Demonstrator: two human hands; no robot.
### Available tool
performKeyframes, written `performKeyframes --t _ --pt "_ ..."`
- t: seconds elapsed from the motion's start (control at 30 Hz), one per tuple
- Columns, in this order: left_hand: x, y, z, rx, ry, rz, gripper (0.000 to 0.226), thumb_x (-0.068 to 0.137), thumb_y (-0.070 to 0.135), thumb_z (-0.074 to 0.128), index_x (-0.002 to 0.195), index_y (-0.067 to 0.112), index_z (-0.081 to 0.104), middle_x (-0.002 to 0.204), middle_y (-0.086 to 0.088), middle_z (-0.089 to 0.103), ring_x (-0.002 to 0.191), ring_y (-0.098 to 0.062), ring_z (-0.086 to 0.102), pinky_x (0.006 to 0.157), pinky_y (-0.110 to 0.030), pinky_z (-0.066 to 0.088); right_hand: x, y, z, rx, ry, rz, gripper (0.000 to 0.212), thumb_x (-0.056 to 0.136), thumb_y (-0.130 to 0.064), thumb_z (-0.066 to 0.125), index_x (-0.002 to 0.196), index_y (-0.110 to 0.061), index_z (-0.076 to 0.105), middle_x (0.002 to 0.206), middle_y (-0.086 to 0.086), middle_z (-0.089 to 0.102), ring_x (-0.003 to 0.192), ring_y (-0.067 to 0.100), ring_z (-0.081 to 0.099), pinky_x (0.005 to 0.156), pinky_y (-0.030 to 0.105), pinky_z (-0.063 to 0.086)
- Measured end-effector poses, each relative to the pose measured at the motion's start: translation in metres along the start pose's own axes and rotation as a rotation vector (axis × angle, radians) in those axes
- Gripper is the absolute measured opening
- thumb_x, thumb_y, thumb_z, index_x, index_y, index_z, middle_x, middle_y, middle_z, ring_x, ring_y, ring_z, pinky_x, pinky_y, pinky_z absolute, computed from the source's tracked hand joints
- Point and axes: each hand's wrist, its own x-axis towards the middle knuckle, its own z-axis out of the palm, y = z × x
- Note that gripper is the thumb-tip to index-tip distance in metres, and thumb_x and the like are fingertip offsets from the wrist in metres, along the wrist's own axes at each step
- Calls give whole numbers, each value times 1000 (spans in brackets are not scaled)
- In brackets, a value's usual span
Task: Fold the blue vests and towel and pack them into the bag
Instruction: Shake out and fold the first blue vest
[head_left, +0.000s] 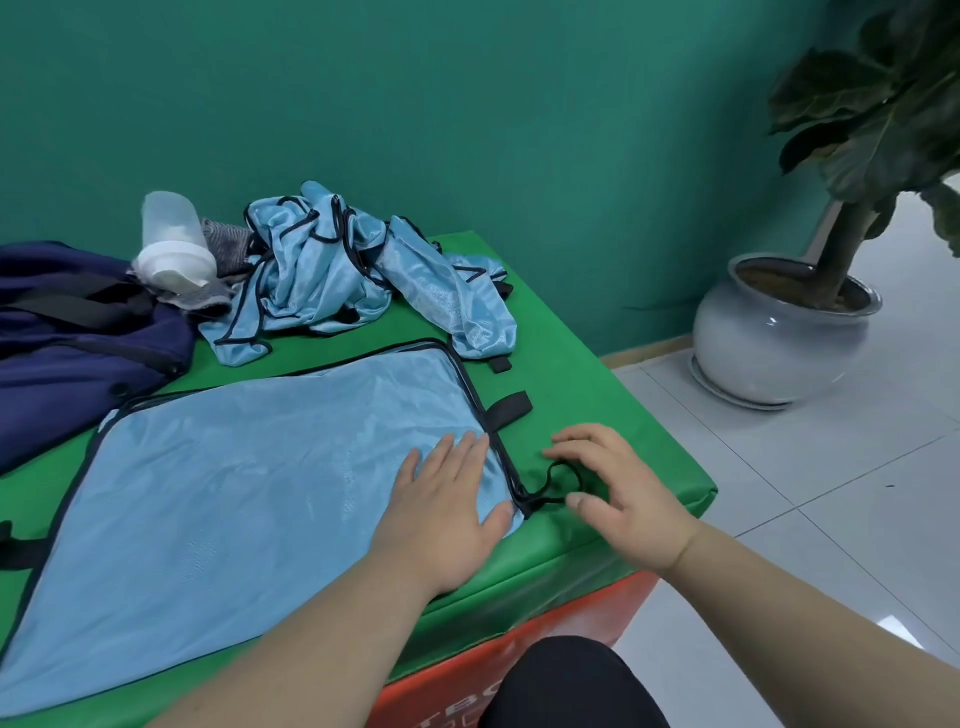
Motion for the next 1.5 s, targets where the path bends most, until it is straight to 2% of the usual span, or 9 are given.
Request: performKeyframes --t 0.2,0.33,0.53,0.77,0.93,1.03,1.27,1.4,1.5 --pt "3 2 -1 -51 48 -89 93 90 71 37 158 21 -1 166 6 4 152 -16 -10 123 -45 2 7 -38 23 -297 -95 -226 73 71 -19 58 142 -27 47 148 -8 41 149 18 19 122 39 12" --pt "-6 1 -10 -38 164 -165 96 80 80 40 154 22 21 155 2 31 146 -20 21 119 -40 21 11 -47 29 -385 -165 -50 43 85 -19 51 123 -35 62 138 -16 49 148 14 20 121 57 4" --pt "-55 -26 -27 -139 170 -84 55 94 50 50 144 29 42 147 10 37 138 -13 30 115 -29 25 12 -52 17 -452 -209 32 32 90 -30 56 120 -38 63 143 -15 42 150 11 12 121 55 -8" --pt "-145 -122 -53 -75 141 -109 68 73 72 36 122 34 64 128 17 50 126 -8 43 106 -28 34 9 -73 19 -470 -220 -55 45 83 -18 59 125 -35 62 144 -15 43 151 12 12 121 55 -9" --pt "-199 -176 -72 96 137 -203 44 79 56 72 113 30 71 117 11 60 112 -17 57 94 -35 46 3 -77 30 -444 -208 -65 36 84 -24 63 118 -36 65 128 -21 52 147 9 24 122 54 -6" --pt "-214 -197 -81 137 101 -234 37 81 54 72 111 32 70 111 14 62 104 -16 61 87 -34 46 1 -73 33 -398 -193 13 28 85 -29 69 112 -37 66 119 -24 55 140 7 34 122 53 0" --pt "-222 -229 -98 -18 -4 -197 27 79 46 78 86 54 53 97 28 58 94 4 55 88 -25 46 8 -69 22 -287 -194 101 27 81 -38 79 99 -46 60 105 -28 59 107 -1 53 117 48 23" --pt "-217 -236 -107 -30 -25 -146 24 79 41 80 88 49 59 94 28 60 91 11 54 81 -13 42 19 -63 14 -243 -195 93 24 78 -32 84 100 -34 72 95 -23 64 93 1 59 92 28 48" --pt "-217 -242 -106 1 13 -122 19 82 30 75 85 45 63 87 25 61 84 8 55 70 -17 46 25 -59 13 -257 -193 85 20 82 -29 82 98 -34 72 90 -23 61 87 -2 56 75 8 39"
